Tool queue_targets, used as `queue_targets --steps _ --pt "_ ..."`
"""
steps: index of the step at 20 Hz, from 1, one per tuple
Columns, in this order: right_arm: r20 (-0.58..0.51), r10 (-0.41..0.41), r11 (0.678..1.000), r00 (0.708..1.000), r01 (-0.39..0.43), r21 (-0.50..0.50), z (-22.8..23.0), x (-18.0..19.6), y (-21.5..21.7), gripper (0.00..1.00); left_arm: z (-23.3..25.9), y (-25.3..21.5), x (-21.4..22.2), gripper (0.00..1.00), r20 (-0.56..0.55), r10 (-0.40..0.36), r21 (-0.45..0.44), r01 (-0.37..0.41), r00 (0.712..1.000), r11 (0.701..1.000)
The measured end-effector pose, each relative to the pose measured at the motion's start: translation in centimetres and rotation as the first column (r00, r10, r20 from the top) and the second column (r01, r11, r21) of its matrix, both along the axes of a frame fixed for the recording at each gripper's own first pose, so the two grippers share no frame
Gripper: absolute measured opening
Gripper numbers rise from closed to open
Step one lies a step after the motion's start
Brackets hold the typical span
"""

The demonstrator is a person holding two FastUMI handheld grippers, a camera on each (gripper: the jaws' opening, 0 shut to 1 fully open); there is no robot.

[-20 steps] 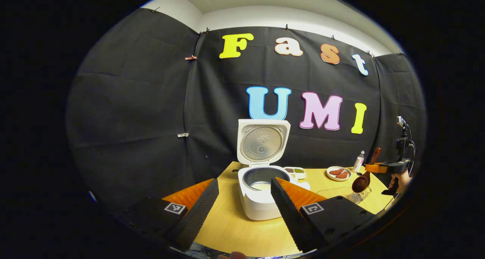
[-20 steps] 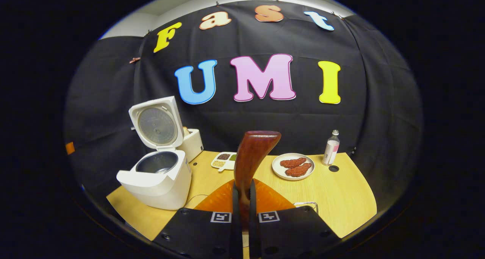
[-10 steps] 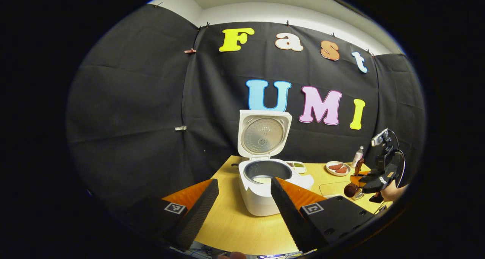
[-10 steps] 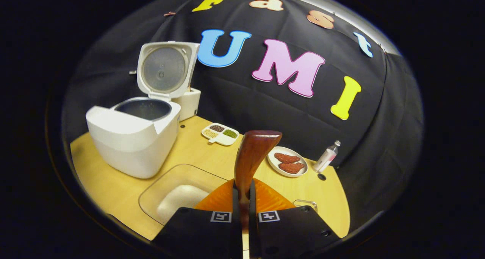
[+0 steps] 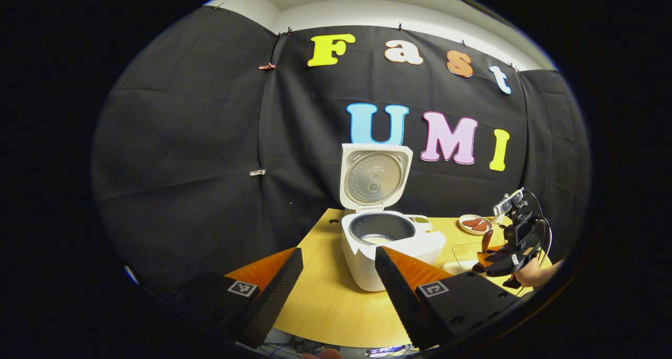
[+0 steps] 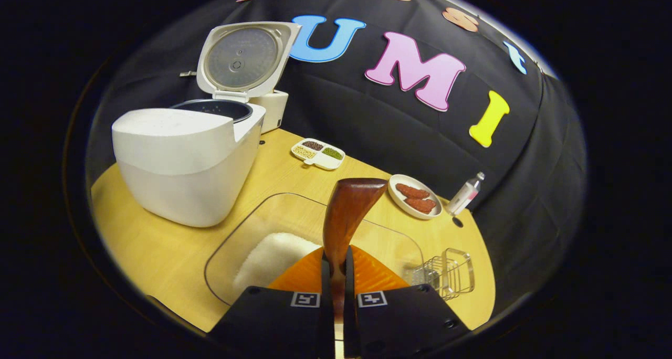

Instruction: Close the left gripper, press the button to open the rice cooker; take a wooden spoon from the chopstick holder with the right hand, scoop a spoonful of rice and pour it into the rice cooker, then put the wooden spoon back into the chopstick holder.

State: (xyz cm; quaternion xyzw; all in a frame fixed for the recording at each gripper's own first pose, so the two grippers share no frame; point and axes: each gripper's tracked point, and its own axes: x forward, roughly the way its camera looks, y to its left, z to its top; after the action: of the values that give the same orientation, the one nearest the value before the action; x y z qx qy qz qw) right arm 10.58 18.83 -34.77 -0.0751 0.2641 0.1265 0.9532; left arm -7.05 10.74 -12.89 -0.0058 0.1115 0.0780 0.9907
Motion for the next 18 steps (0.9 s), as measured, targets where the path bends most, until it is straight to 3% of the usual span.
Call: queue_targets --steps 6,10,14,18 --pt "-0.092 -0.099 0.977 0.991 0.114 0.182 0.1 0.4 0.8 0.11 0.1 0.3 0.1 0.95 0.004 0.013 -0.005 -0.013 1.000 1.000" --pt "-0.119 -0.126 0.964 0.985 0.150 0.219 0.2 0.4 0.3 0.11 -0.1 0.3 0.2 0.95 0.000 0.015 0.002 -0.015 1.000 1.000" --pt "-0.177 -0.226 0.905 0.958 0.274 0.326 -0.1 0.6 -0.9 0.11 0.0 0.2 0.3 0.95 -0.001 0.017 -0.011 -0.017 1.000 1.000" --pt "-0.193 -0.209 0.892 0.959 0.268 0.365 0.0 0.3 -0.3 0.11 0.1 0.0 0.4 0.95 0.003 0.012 -0.004 -0.012 1.000 1.000"
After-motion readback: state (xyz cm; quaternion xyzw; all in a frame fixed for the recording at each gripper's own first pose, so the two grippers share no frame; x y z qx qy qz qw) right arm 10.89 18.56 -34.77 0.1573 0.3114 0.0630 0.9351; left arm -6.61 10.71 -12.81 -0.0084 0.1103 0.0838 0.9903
